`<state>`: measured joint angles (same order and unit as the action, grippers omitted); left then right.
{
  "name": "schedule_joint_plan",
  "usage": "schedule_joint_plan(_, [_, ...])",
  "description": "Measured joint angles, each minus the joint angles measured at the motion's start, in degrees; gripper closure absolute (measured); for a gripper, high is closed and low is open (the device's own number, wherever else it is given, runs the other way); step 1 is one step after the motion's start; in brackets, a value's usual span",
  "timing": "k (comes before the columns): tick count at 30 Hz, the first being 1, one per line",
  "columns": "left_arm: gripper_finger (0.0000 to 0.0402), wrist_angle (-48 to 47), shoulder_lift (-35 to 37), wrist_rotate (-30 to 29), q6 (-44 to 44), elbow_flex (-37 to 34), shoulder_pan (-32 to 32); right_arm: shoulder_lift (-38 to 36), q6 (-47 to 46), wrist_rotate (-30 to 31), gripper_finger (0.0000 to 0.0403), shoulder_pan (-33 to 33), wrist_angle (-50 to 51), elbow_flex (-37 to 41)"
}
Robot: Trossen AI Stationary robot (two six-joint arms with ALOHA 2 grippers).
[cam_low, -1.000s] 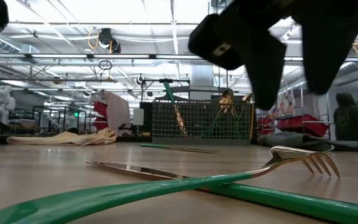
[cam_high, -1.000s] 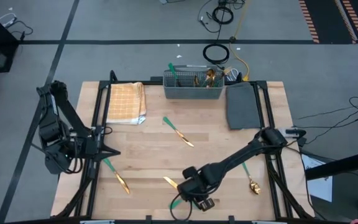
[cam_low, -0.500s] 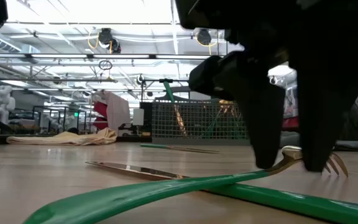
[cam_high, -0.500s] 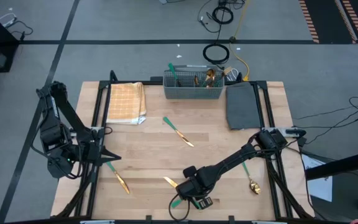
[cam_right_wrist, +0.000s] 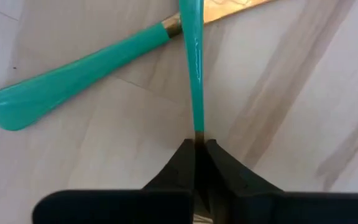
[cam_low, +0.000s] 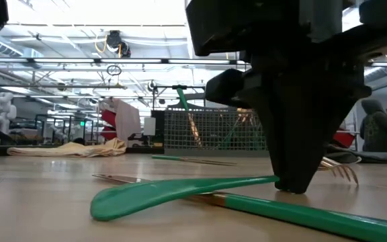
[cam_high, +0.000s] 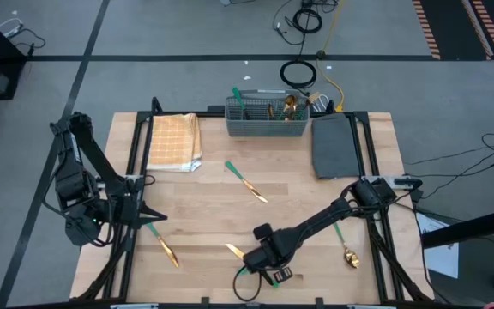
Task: Sort silverware
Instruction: Put the fork into the right section of the dish rack
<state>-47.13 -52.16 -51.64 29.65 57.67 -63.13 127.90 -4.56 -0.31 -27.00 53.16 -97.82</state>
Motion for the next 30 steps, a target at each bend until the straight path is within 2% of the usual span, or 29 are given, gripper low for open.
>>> schedule_joint_plan(4, [0.0391, -0.1, 0.0, 0.0, 0.0, 0.0, 0.0, 0.1, -0.5, 5.8, 0.04, -0.2, 6.7, -2.9])
schedule_joint_plan(7, [0.0391, -0.1, 0.0, 0.0, 0.0, 0.0, 0.0, -0.1, -0.7, 13.2, 0.0401, 0.0, 14.9, -7.5])
schedule_joint_plan(10, [0.0391, -0.1, 0.0, 0.1, 0.0, 0.0, 0.0, -0.3, -1.0, 21.8, 0.0402, 0.6, 27.4, -12.5])
schedule_joint_plan(12, [0.0391, -0.2, 0.0, 0.2, 0.0, 0.0, 0.0, -0.7, -4.5, 30.4, 0.0402, 1.7, 35.7, -15.5])
schedule_joint_plan(14, [0.0391, -0.1, 0.0, 0.2, 0.0, 0.0, 0.0, -2.4, -7.2, 37.9, 0.0402, 4.1, 37.1, -16.1])
schedule_joint_plan(16, [0.0391, -0.3, -0.1, 0.2, -0.1, 0.0, 0.0, -5.4, -5.8, 39.7, 0.0402, 7.2, 34.3, -15.2])
schedule_joint_plan(19, [0.0391, -1.0, -0.3, 0.6, 0.0, 0.0, 0.0, -7.9, -7.8, 46.0, 0.0402, 13.0, 37.2, -14.7])
schedule_joint_plan(22, [0.0391, -1.6, -0.6, 0.6, 0.0, 0.0, 0.0, -11.0, -6.2, 47.9, 0.0403, 20.1, 36.9, -12.5])
schedule_joint_plan(25, [0.0391, -1.6, -0.8, 1.0, 0.0, 0.0, 0.0, -14.6, -6.0, 54.4, 0.0403, 27.4, 37.0, -10.4])
schedule_joint_plan(28, [0.0391, -2.3, -0.8, 1.0, 0.0, 0.0, 0.0, -16.9, -2.1, 60.0, 0.0403, 34.7, 36.7, -8.4])
schedule_joint_plan(30, [0.0391, -3.0, -0.8, 1.0, 0.0, 0.0, 0.0, -18.0, 3.0, 61.6, 0.0403, 39.1, 36.9, -7.0])
